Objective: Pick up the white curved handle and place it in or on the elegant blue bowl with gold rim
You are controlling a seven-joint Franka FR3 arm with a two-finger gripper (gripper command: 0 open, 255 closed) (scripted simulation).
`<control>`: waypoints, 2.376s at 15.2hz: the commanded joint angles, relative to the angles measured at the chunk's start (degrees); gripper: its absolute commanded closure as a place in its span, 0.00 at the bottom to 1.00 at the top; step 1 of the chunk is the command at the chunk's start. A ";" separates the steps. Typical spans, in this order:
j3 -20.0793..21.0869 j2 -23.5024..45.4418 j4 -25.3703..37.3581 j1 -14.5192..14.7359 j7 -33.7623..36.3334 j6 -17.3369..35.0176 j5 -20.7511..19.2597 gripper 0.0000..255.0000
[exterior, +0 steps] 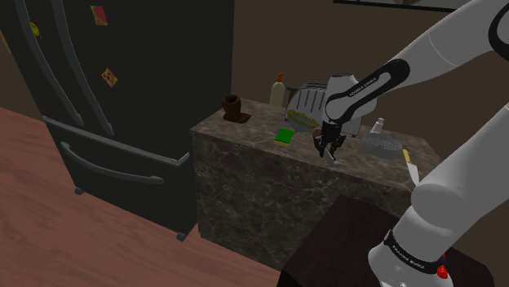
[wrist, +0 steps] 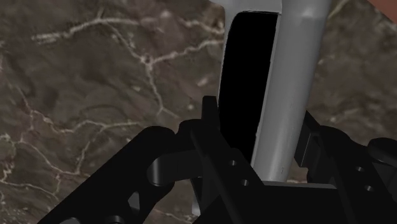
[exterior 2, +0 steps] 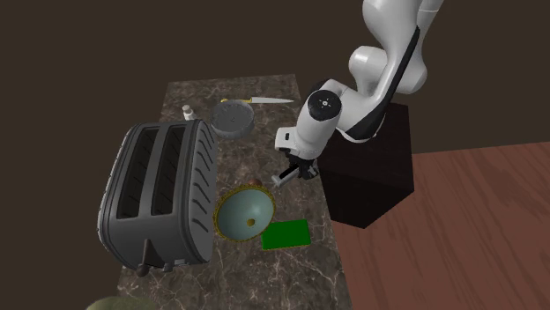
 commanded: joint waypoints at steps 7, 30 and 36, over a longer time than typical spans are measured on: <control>0.00 0.00 0.00 0.00 0.00 0.01 0.00 1.00; 0.94 -11.19 8.75 0.55 -2.51 -19.83 1.71 1.00; 1.22 -12.76 12.08 0.67 -3.08 -24.71 2.07 1.00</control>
